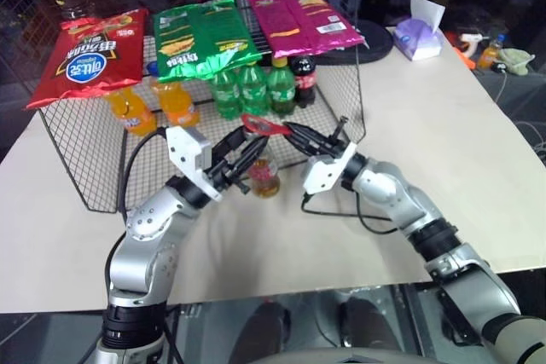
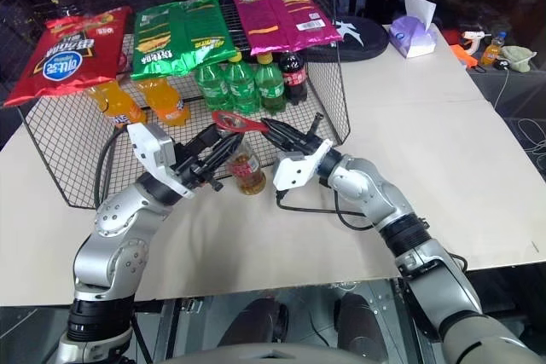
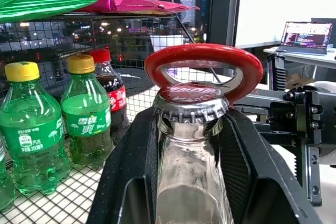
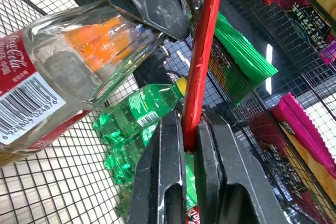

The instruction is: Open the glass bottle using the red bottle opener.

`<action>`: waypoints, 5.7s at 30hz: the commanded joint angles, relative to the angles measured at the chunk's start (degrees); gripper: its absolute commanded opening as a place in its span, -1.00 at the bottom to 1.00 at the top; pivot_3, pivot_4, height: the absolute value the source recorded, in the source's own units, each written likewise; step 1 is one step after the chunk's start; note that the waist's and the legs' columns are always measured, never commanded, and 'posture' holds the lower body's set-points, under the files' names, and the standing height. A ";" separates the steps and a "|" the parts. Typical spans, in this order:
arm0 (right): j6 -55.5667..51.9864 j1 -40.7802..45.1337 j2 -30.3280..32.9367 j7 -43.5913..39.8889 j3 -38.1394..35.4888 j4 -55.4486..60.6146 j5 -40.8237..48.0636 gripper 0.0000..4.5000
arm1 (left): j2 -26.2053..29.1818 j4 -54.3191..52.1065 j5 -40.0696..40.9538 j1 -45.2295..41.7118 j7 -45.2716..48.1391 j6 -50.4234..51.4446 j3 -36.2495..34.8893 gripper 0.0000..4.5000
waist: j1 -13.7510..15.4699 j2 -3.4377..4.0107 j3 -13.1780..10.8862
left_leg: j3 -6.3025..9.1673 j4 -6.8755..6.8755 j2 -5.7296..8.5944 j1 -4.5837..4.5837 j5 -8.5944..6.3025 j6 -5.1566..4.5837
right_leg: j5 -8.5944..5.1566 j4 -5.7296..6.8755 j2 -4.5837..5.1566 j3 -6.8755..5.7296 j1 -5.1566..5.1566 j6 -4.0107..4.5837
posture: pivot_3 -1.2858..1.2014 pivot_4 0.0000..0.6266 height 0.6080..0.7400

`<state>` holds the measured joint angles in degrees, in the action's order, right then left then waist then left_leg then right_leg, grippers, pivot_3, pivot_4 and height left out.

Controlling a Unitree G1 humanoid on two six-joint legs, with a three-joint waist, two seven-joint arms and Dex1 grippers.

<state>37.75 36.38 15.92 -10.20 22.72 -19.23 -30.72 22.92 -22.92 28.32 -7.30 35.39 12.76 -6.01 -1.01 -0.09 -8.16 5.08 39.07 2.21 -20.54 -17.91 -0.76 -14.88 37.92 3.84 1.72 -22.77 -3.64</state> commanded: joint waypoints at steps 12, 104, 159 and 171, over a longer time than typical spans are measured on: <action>1.51 2.67 1.39 4.59 2.69 -0.88 -8.10 -1.00 | -0.31 0.64 -0.32 1.00 0.72 1.17 2.51 -0.53 | 0.01 0.00 -0.01 | 0.00 -0.02 0.00 -0.02 0.00 0.00 | 0.00 -0.03 0.00 0.00 -0.01 0.00 | 0.03 -0.52 1.00; 2.27 10.73 5.94 2.81 -5.65 -6.90 5.03 -1.00 | -1.38 2.84 -2.11 -0.13 0.00 -1.44 3.75 0.96 | -0.22 -0.12 -0.35 | -0.08 -0.57 -0.05 -0.71 0.02 0.03 | -0.01 -0.36 0.05 0.05 -0.81 0.01 | 0.03 -0.52 1.00; -46.48 -9.03 4.77 -26.00 -13.35 21.98 38.58 -1.00 | 0.44 1.52 -3.86 9.10 -0.11 -4.55 0.58 0.96 | -1.14 -0.11 -0.34 | -0.02 -0.39 -0.09 -1.13 0.02 0.03 | 0.00 -0.28 0.10 -0.03 -1.13 0.00 | 0.03 -0.52 1.00; -81.50 -15.52 11.13 -32.81 -15.89 35.99 57.22 -1.00 | 5.04 -8.65 -0.07 24.51 2.86 -2.64 -4.12 0.96 | -0.95 -0.11 -0.34 | -0.02 -0.39 -0.19 -1.13 0.01 0.02 | 0.00 -0.28 0.24 0.03 -1.12 0.01 | 0.03 -0.52 1.00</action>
<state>-39.44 21.59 25.89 -42.28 9.24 13.27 23.12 27.18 -28.24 27.13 15.04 37.53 10.36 -8.41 -1.96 -0.20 -8.50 5.06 38.67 2.02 -21.67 -17.90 -0.74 -14.88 37.63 4.09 1.75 -23.88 -3.63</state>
